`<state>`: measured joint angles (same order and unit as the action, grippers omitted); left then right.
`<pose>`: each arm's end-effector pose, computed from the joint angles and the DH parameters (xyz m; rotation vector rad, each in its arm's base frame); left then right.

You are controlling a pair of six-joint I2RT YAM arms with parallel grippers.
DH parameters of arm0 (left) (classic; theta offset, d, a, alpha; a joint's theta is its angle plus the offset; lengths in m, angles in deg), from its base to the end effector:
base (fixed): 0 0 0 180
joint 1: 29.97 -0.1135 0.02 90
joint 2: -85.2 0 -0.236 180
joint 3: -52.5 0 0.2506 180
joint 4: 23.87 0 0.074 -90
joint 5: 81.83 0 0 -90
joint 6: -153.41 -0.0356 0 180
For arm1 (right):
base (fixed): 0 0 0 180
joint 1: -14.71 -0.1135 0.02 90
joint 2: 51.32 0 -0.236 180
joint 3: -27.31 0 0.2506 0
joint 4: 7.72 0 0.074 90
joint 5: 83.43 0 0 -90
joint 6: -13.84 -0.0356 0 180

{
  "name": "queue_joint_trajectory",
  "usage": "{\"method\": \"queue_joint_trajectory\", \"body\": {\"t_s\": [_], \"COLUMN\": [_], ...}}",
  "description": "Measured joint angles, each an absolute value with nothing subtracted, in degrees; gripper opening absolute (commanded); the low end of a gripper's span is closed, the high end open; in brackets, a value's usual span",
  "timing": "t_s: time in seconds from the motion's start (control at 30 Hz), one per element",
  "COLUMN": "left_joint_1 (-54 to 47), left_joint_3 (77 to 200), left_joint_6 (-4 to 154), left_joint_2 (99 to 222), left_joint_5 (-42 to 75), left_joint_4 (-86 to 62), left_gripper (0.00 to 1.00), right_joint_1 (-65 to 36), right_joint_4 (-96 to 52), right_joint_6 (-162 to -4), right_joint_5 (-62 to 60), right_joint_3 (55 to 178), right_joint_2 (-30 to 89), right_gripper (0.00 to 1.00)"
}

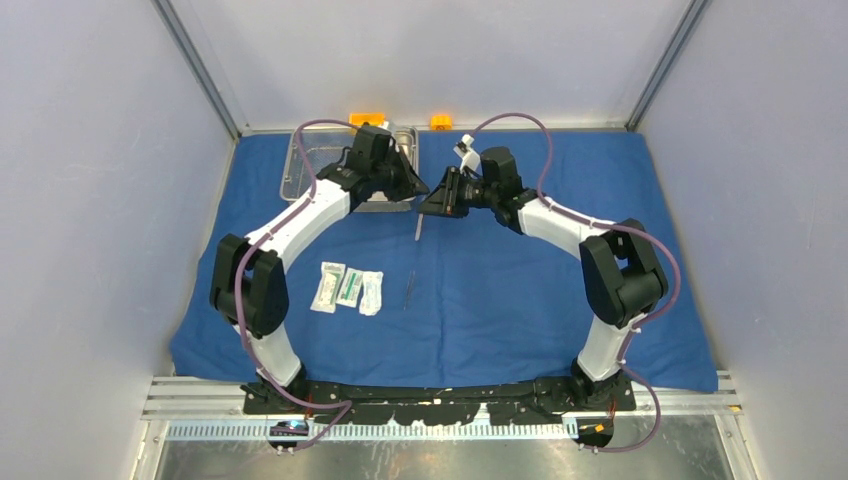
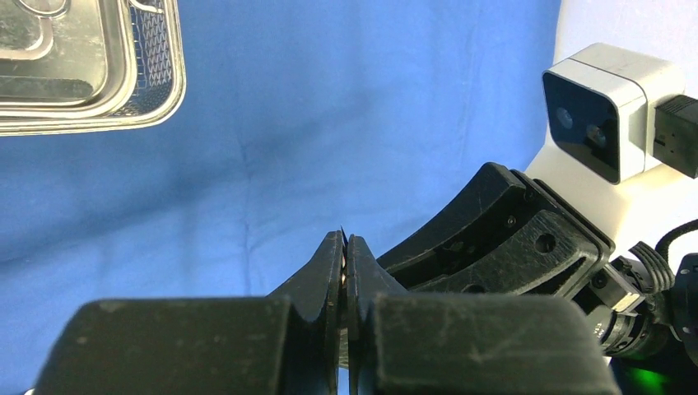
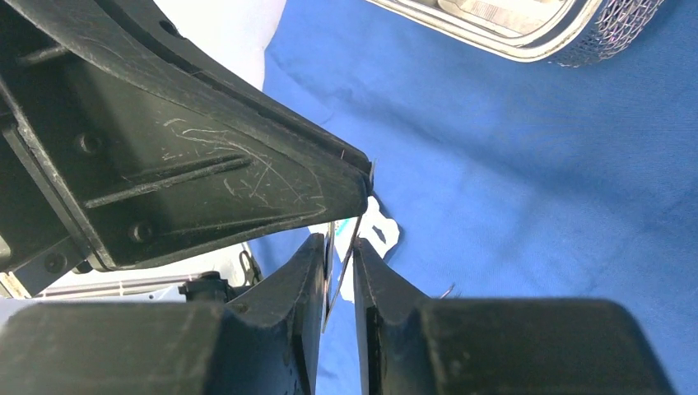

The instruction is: Open and lay out the surgical kit

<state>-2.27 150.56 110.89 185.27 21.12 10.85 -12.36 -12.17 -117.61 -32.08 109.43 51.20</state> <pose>0.3494 -0.1925 0.2721 -0.2739 2.3557 -0.9373 0.3447 0.2011 0.2138 -0.2089 2.1942 1.3969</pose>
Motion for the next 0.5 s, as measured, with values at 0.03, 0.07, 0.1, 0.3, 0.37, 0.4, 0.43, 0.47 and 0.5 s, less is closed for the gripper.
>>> {"method": "queue_joint_trajectory", "body": {"t_s": [0.03,0.07,0.1,0.3,0.37,0.4,0.43,0.47,0.5], "left_joint_1": [-2.27,-2.29,-2.27,-2.34,-2.47,-2.66,-2.82,-3.1,-3.47], "left_joint_3": [150.56,150.56,150.56,150.58,150.65,150.69,150.8,151.0,151.33], "left_joint_6": [110.87,110.8,110.76,109.58,108.92,108.29,107.85,107.41,106.78], "left_joint_2": [185.27,185.27,185.27,185.27,185.27,185.27,185.27,185.27,185.27], "left_joint_5": [20.98,20.9,20.77,20.81,21.36,21.66,21.99,22.51,22.97], "left_joint_4": [10.91,10.94,10.94,10.76,10.8,10.76,10.76,10.78,10.85], "left_gripper": [0.0,0.0,0.0,0.19,0.29,0.36,0.42,0.46,0.5], "right_joint_1": [-12.36,-12.36,-12.36,-12.36,-12.34,-12.34,-12.25,-12.14,-11.99], "right_joint_4": [-12.15,-12.1,-12.1,-12.17,-12.39,-12.6,-12.76,-12.87,-13.0], "right_joint_6": [-117.72,-117.85,-118.0,-118.07,-117.46,-117.06,-116.76,-116.47,-116.28], "right_joint_5": [-32.06,-32.06,-32.04,-32.04,-31.88,-31.77,-31.64,-31.58,-31.43], "right_joint_3": [109.43,109.43,109.43,109.43,109.43,109.43,109.43,109.43,109.39], "right_joint_2": [51.29,51.31,51.31,51.31,51.31,51.31,51.31,51.31,51.29], "right_gripper": [0.21,0.2,0.18,0.08,0.05,0.03,0.02,0.0,0.0]}}
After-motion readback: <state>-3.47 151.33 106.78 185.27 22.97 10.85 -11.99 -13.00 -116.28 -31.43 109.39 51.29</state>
